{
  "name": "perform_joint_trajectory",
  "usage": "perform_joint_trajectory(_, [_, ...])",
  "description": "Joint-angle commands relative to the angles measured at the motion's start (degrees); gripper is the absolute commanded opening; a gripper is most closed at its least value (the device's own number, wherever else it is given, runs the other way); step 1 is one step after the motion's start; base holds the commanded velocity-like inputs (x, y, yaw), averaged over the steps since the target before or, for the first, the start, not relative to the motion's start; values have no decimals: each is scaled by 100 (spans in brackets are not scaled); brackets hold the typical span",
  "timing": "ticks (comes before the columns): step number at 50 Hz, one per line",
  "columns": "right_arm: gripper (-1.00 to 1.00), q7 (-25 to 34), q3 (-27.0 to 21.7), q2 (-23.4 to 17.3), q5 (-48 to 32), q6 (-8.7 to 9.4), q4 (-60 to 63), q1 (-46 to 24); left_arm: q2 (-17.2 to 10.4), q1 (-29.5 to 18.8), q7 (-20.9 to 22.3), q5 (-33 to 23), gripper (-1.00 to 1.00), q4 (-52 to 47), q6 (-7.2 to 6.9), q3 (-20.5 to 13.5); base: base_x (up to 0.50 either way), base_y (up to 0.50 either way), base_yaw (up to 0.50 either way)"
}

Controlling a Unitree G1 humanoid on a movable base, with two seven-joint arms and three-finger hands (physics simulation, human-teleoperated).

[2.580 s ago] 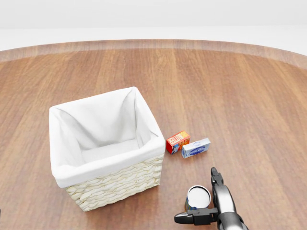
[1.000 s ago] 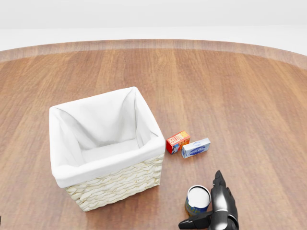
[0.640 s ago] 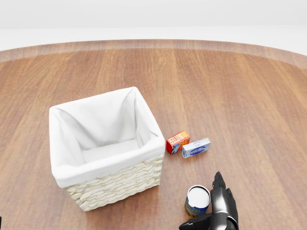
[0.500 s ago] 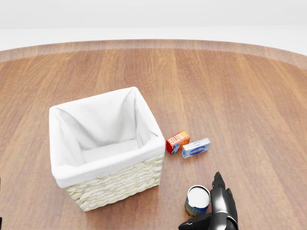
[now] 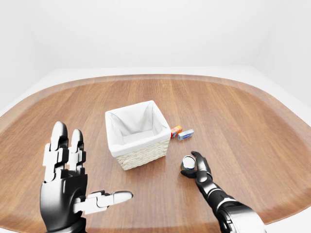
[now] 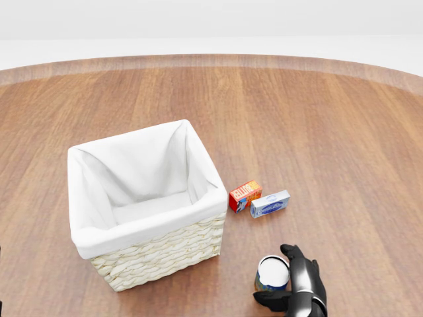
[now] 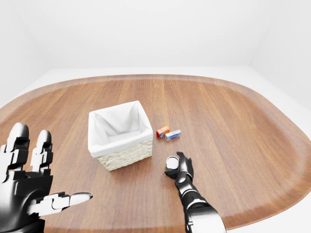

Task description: Pick up the alphabet soup and put it in the basket.

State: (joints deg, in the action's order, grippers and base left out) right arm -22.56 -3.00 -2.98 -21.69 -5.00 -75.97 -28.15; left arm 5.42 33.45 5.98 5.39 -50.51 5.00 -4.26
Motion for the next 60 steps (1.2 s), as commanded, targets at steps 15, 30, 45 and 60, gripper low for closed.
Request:
perform_joint_trajectory(15, [-100, 107, -179, 52, 272, 0, -178, 96, 26, 94, 48, 33, 100, -77, 0, 0, 0, 0, 0])
perform_joint_trajectory(30, [-100, 149, -197, 28, 317, 0, -152, 95, 30, 56, 34, 37, 100, -66, 0, -14, 0, 0, 0])
perform_joint_trajectory(45, [-100, 477, -178, -154, 925, 0, 216, 59, 27, 34, 26, 47, 100, -66, 0, -28, 0, 0, 0])
perform_joint_trajectory(60, [-100, 645, -103, -219, 1260, 0, 671, 152, 32, 45, 54, 55, 100, -38, 0, -25, 0, 0, 0])
